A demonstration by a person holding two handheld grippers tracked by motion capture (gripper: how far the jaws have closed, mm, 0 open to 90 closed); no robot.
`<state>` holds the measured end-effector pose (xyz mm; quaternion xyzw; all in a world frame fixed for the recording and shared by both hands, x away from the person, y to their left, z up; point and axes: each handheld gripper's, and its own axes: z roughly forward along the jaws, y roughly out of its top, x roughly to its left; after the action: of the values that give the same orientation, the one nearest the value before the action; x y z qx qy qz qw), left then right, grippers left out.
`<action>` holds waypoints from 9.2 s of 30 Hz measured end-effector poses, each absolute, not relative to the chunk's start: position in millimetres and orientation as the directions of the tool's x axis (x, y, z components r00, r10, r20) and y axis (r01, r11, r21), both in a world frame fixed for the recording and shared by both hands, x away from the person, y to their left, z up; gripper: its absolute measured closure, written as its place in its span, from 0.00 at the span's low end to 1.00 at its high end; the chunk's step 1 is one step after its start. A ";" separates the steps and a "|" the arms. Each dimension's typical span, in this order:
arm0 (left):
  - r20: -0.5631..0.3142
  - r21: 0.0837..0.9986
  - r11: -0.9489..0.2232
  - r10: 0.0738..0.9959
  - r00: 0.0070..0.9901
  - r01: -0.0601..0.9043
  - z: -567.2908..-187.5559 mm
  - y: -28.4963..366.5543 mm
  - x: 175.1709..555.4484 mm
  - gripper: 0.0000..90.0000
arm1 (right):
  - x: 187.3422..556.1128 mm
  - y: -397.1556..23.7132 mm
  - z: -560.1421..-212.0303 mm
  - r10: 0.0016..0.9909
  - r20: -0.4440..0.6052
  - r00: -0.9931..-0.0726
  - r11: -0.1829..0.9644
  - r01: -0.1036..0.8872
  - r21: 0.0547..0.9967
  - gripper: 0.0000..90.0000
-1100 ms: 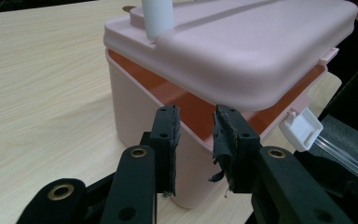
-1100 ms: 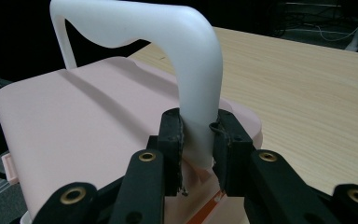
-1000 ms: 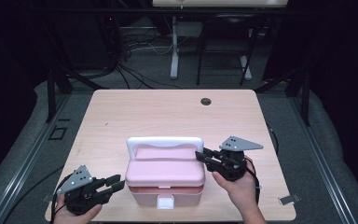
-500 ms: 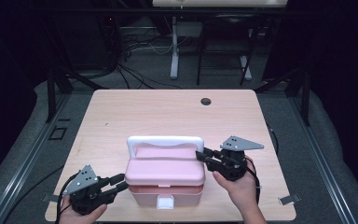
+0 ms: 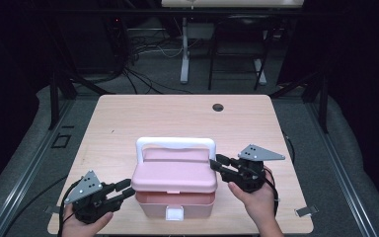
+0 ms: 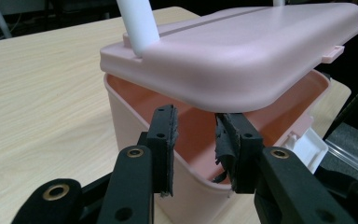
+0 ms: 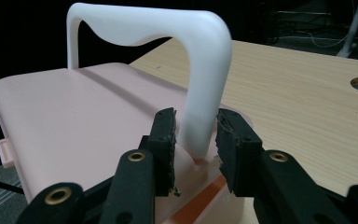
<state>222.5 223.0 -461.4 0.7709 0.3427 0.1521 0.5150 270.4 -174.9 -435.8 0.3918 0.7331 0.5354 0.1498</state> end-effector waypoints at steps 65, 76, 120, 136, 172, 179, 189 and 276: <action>-0.035 0.950 -0.183 0.740 0.671 0.251 -402.8 205.2 266.4 0.73 | 245.5 -160.7 -491.7 0.794 0.186 -0.578 0.199 0.537 0.820 0.66; -0.042 0.957 -0.157 0.758 0.651 0.244 -401.4 200.6 280.3 0.76 | 247.2 -162.6 -491.7 0.799 0.188 -0.572 0.192 0.539 0.820 0.68; -0.054 0.949 -0.140 0.810 0.583 0.282 -435.4 193.3 320.5 0.88 | 248.1 -160.8 -498.3 0.799 0.222 -0.559 0.160 0.553 0.818 0.64; -0.054 0.943 -0.144 0.823 0.565 0.301 -442.0 191.3 328.0 0.91 | 248.4 -160.8 -499.6 0.799 0.226 -0.558 0.155 0.553 0.819 0.63; -0.125 0.920 -0.104 0.836 0.534 0.377 -448.7 190.2 352.4 0.94 | 250.4 -159.5 -504.6 0.800 0.236 -0.551 0.155 0.570 0.807 0.62; -0.146 0.916 -0.085 0.840 0.523 0.391 -449.9 189.2 359.3 0.94 | 251.2 -159.8 -505.1 0.799 0.244 -0.550 0.149 0.573 0.806 0.62; -0.181 0.894 -0.076 0.841 0.511 0.442 -448.2 189.9 366.9 0.94 | 251.6 -159.9 -505.6 0.799 0.243 -0.550 0.148 0.572 0.807 0.62; -0.307 0.721 -0.053 0.869 0.387 0.691 -468.5 181.5 415.6 1.00 | 253.3 -160.6 -506.7 0.795 0.243 -0.556 0.143 0.560 0.816 0.64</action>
<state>415.6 181.5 -468.5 0.7179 0.5434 0.1058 0.4221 253.3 -160.6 -506.7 0.4542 0.7456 0.4715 0.1245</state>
